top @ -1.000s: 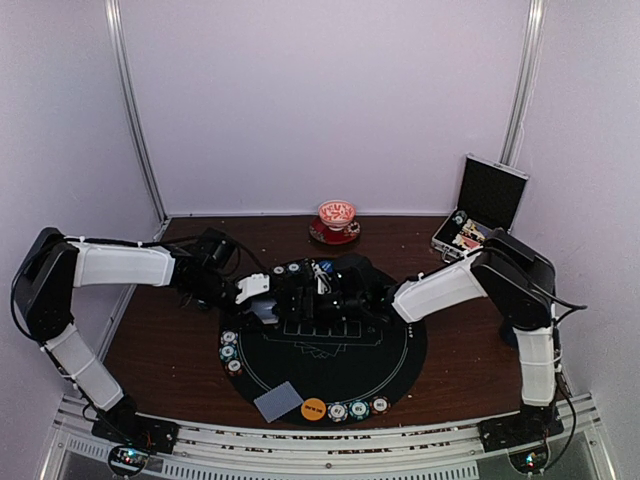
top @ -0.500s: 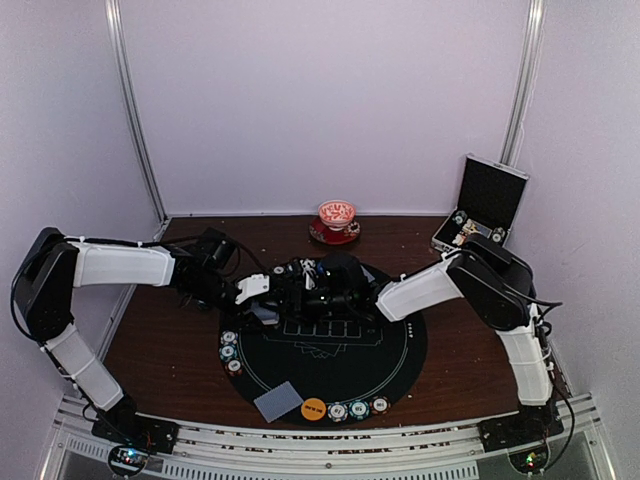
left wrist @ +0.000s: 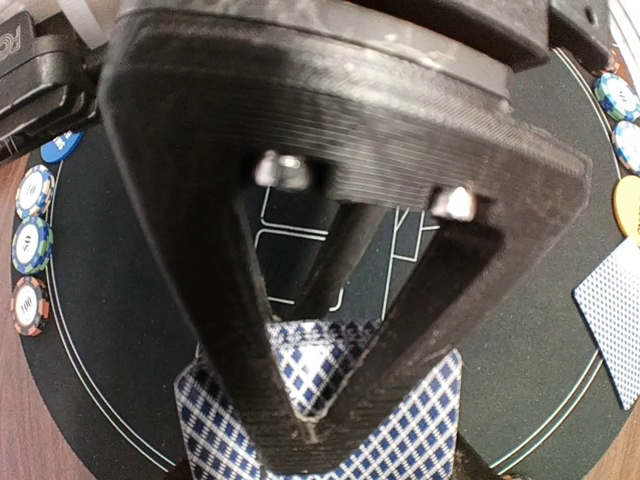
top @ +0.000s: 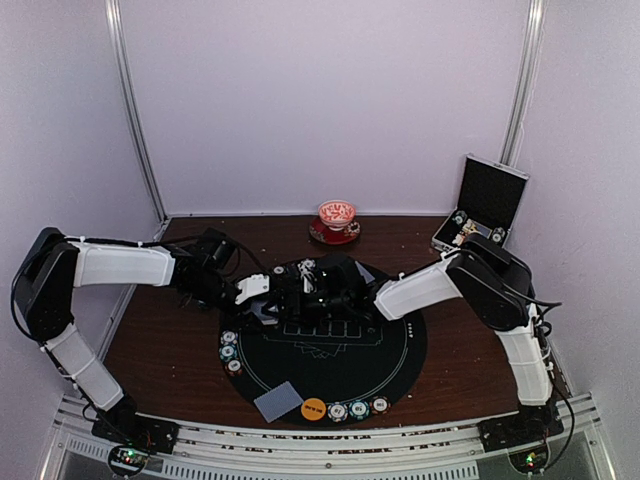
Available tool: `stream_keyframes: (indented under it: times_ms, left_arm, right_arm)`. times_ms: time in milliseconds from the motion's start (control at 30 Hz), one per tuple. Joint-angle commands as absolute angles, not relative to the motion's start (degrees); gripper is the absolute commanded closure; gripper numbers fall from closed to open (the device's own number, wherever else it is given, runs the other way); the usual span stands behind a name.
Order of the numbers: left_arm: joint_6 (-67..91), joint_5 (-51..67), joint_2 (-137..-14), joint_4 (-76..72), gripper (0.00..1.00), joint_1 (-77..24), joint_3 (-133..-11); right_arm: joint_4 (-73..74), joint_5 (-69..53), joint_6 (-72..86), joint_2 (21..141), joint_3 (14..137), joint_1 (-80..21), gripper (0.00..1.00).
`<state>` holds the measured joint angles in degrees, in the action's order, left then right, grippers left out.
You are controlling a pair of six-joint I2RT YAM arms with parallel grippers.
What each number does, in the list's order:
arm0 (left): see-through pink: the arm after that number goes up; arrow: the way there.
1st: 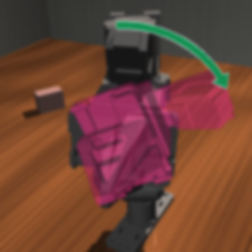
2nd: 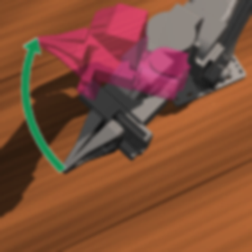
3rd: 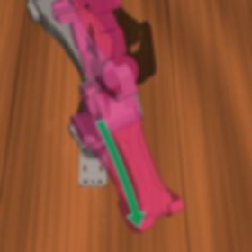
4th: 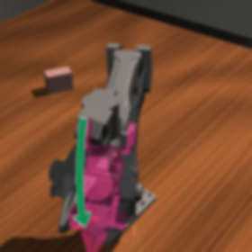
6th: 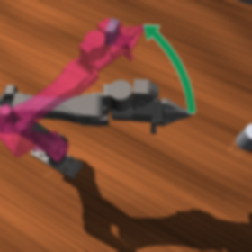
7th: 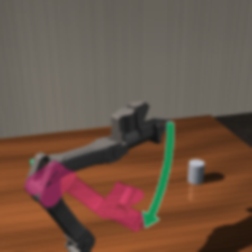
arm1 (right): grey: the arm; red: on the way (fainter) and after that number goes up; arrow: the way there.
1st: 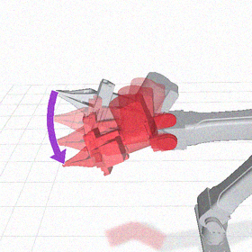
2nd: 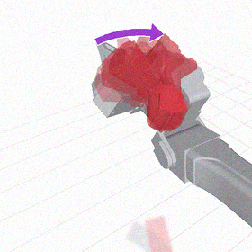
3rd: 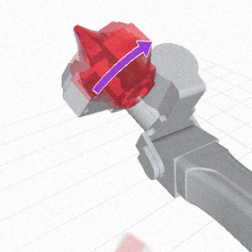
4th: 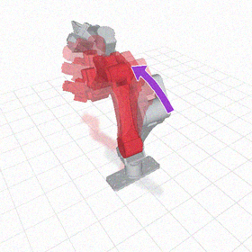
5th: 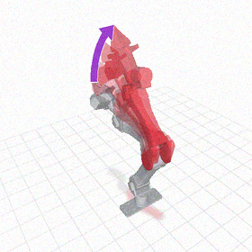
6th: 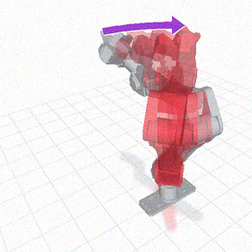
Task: Distribute texas hold em gaming equipment
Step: Pick up the poker card from the face-down deck piles.
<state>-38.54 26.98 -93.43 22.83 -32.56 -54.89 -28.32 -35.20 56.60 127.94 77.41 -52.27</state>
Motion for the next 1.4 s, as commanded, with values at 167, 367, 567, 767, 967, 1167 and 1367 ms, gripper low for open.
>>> stream_keyframes:
  times_ms: [167, 367, 567, 767, 967, 1167, 1367]
  left_arm:
    - [-39.3, 28.3, -92.3, 22.5, 0.51, -32.1, -56.2]
    - [-39.2, 28.2, -92.6, 22.5, 0.51, -32.1, -56.3]
    - [-39.2, 28.1, -92.9, 22.5, 0.51, -32.1, -56.3]
    - [-39.2, 27.8, -93.4, 22.5, 0.5, -32.1, -56.4]
    - [-39.2, 27.5, -93.4, 22.2, 0.5, -32.1, -56.3]
    - [-39.1, 27.1, -93.2, 22.2, 0.5, -32.0, -56.3]
    - [-39.0, 26.8, -93.1, 22.1, 0.5, -32.0, -56.3]
  right_arm:
    - [-19.0, -27.9, 54.0, 125.7, 75.6, -49.9, 0.6]
    - [-17.0, -26.7, 53.1, 123.8, 74.0, -49.4, 0.64]
    - [-20.1, -29.9, 54.0, 122.1, 72.7, -49.5, 0.76]
    - [-21.2, -31.8, 54.3, 119.6, 72.2, -49.5, 0.89]
    - [-24.1, -34.1, 56.2, 118.2, 70.7, -49.5, 1.0]
    - [-27.0, -34.9, 57.1, 115.2, 67.6, -49.1, 1.0]
    - [-29.2, -33.1, 57.1, 108.1, 61.2, -46.6, 1.0]
